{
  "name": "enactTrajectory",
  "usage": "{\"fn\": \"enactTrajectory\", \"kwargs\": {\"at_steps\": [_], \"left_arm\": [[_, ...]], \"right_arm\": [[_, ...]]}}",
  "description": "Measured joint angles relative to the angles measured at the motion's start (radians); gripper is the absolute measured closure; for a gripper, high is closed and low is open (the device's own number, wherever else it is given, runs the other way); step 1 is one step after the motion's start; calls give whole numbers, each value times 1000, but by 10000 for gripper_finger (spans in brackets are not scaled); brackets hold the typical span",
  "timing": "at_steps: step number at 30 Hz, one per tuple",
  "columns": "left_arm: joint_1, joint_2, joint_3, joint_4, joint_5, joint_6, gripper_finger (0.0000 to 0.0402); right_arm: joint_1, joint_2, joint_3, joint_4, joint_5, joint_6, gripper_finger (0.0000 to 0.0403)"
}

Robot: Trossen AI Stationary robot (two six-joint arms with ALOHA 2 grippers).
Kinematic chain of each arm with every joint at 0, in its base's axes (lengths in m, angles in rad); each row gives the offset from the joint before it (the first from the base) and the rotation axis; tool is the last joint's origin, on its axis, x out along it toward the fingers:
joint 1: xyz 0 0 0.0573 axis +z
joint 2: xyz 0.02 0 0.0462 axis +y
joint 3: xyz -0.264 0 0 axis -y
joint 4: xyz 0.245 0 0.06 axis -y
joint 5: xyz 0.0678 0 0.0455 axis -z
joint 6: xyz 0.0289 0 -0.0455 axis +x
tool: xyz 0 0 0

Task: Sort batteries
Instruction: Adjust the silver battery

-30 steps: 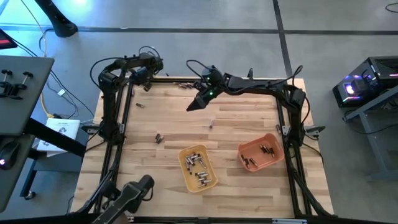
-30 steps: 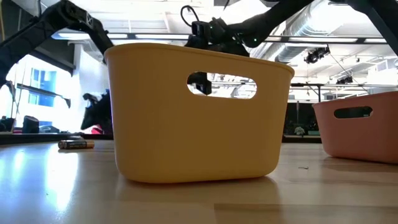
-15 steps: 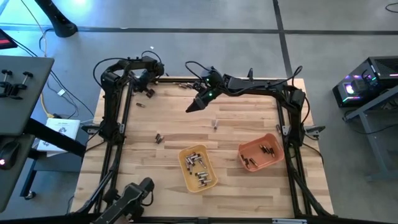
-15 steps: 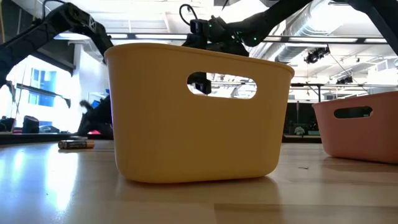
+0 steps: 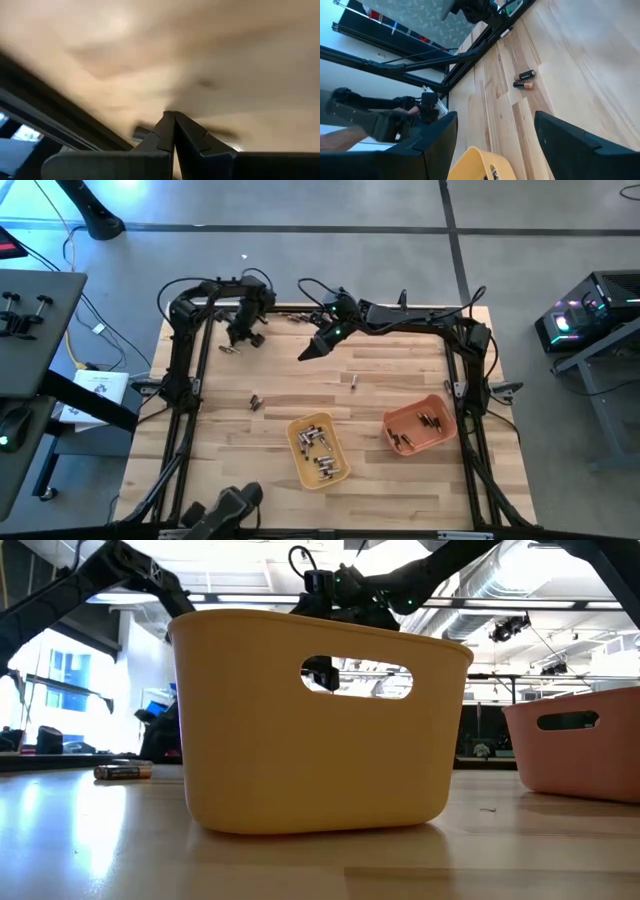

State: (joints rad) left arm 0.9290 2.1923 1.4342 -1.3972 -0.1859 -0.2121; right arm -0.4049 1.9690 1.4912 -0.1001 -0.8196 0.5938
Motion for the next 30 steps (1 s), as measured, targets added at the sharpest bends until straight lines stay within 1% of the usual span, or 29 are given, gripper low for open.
{"fn": "enactTrajectory", "kwargs": {"at_steps": [3,6,8,10,13,16,18,22,24,25,27,30], "left_arm": [[-38,-12,-2,-1,3,14,401],[-38,-61,-1,48,32,-38,401],[-42,-104,-1,83,49,-38,401],[-48,-162,-1,104,15,-42,401],[-20,-260,0,122,-93,-110,401],[9,-350,-20,104,-110,-146,401],[-14,-422,-83,117,-115,-188,401],[-84,-571,-271,191,-104,-292,401],[-129,-629,-361,232,-67,-363,401],[-159,-651,-407,252,-35,-395,401],[-234,-693,-493,282,-7,-430,401],[-375,-763,-607,300,-24,-457,401]], "right_arm": [[-1,0,0,0,0,-4,144],[-1,0,0,0,-1,-15,144],[-1,0,0,0,-1,-16,144],[-1,0,0,4,-1,-16,144],[-1,0,0,6,-1,-10,144],[-1,0,0,7,-1,-8,144],[-1,0,0,7,-1,-8,144],[-1,0,0,8,-1,-9,144],[-1,0,0,8,-1,-10,144],[-1,0,0,8,-2,-9,144],[-1,0,0,8,-2,-12,144],[-1,0,0,8,-2,-15,144]]}}
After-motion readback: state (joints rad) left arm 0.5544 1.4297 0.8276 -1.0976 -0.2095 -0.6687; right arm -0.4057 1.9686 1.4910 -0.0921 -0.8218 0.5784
